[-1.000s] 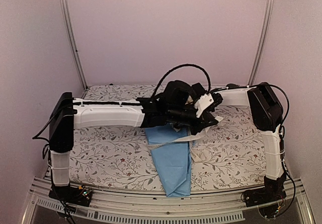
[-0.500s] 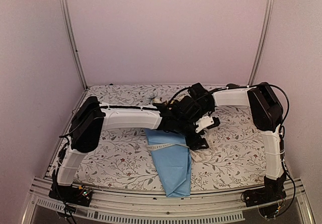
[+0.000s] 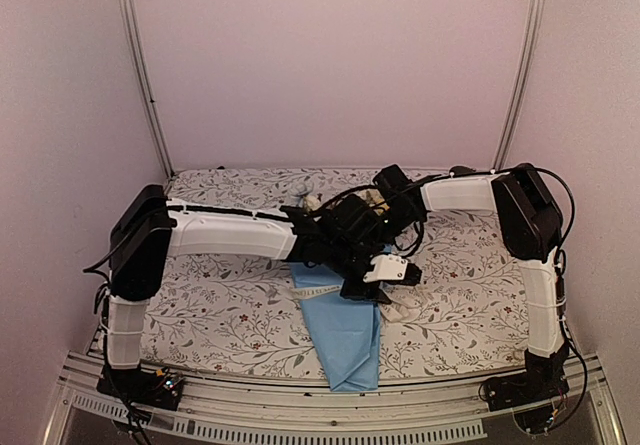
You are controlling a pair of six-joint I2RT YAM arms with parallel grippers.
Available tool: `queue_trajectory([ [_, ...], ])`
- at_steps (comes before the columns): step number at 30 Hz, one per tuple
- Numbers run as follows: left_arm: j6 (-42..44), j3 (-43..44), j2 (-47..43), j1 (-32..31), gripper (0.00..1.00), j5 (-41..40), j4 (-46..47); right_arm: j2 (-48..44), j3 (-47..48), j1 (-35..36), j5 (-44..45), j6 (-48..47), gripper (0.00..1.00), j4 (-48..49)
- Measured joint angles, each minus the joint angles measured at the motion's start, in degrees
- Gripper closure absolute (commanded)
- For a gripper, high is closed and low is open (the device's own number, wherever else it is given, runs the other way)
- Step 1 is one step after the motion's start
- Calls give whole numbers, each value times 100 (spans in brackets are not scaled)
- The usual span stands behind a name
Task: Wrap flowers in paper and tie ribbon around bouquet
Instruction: Straighten the ribbon on the folded bouquet, then cross the ribbon over the folded bouquet.
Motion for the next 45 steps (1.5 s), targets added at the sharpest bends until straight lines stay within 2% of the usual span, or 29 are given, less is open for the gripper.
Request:
queue_trajectory([
  [6, 557, 444, 396, 0, 53, -219, -446, 0, 0, 0, 0, 2, 100, -2],
  [10, 667, 914, 837, 0, 53, -376, -848, 0, 0, 0, 0, 4, 100, -7],
  [16, 699, 1038, 1071, 0, 49, -470, -1346, 0, 0, 0, 0, 2, 100, -15],
  [18, 702, 1067, 1071, 0, 55, -466, -1447, 0, 0, 0, 0, 4, 100, -17],
  [24, 616, 1115, 1071, -11, 83, -570, -1462, 0, 0, 0, 0, 4, 100, -20],
  [26, 509, 1106, 1069, -11, 99, -608, -1375, 0, 0, 0, 2, 4, 100, -20],
  [30, 367, 599, 789, -11, 100, -691, -815, 0, -2, 0, 15, 4, 100, -31],
  [34, 181, -55, 205, -11, 100, -990, -376, 0, -11, 0, 24, 2, 89, -35],
  [39, -356, -251, -378, 9, 100, -1445, 24, 0, -20, 0, 9, -2, 82, -33],
  [42, -761, -374, -723, 39, 100, -1530, 269, 0, -20, 2, -42, -4, 69, -33],
  [45, -1110, -592, -994, 72, 100, -1537, 389, 4, -22, 4, -122, 7, 50, -33],
])
